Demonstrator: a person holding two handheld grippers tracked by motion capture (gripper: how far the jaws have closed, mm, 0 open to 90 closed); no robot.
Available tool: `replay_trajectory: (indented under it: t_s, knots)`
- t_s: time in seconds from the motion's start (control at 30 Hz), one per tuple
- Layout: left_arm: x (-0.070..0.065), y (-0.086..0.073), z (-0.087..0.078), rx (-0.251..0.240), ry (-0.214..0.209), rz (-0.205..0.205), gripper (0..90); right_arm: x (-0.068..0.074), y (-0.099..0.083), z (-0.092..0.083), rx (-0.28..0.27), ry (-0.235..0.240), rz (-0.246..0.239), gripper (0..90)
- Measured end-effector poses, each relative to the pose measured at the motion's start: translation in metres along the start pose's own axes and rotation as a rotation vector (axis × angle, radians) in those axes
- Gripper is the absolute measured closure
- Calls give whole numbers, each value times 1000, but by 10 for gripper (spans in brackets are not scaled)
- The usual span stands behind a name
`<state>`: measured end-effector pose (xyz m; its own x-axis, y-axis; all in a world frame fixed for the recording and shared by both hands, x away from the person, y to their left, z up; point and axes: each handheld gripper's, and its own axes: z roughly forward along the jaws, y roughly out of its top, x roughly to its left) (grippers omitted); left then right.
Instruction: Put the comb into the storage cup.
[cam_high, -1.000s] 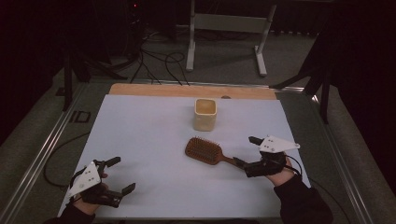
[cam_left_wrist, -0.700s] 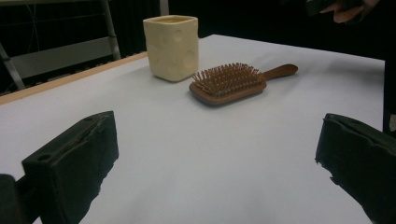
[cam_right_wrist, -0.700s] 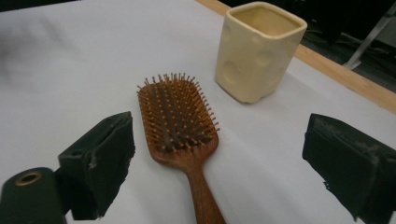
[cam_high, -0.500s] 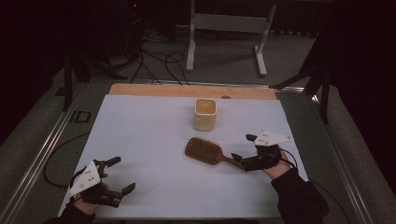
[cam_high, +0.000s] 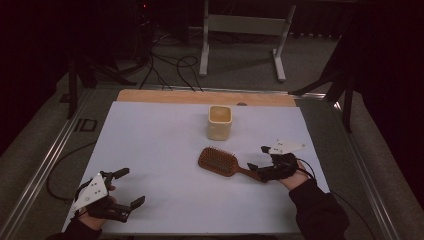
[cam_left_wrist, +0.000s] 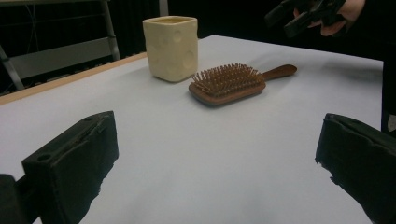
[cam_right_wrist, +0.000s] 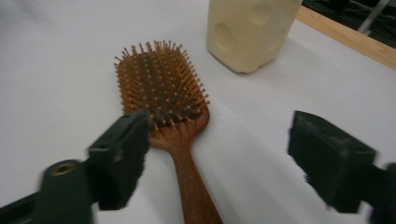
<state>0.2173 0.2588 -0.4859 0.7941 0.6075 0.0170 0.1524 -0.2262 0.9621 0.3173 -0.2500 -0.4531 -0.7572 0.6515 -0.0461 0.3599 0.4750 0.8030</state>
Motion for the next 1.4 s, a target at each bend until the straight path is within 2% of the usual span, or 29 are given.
replay_trajectory:
  t_s: [0.17, 0.53, 0.87, 1.1, 1.4]
  knots:
    - [0, 0, 0, 1, 1, -1, 0, -1, -2, 4, 7, -28, -14, 317]
    - [0, 0, 1, 2, -3, -3, 0, -2, -4, 11, 58, -56, -16, 520]
    - [0, -1, 0, 2, -3, -6, 0, -2, -6, 17, 109, -54, -27, 642]
    - [0, -1, 1, 4, -6, -4, 0, -3, -7, 21, 146, -49, -28, 770]
    - [0, -1, 1, 5, -7, -4, 0, -4, -10, 27, 196, -38, -34, 856]
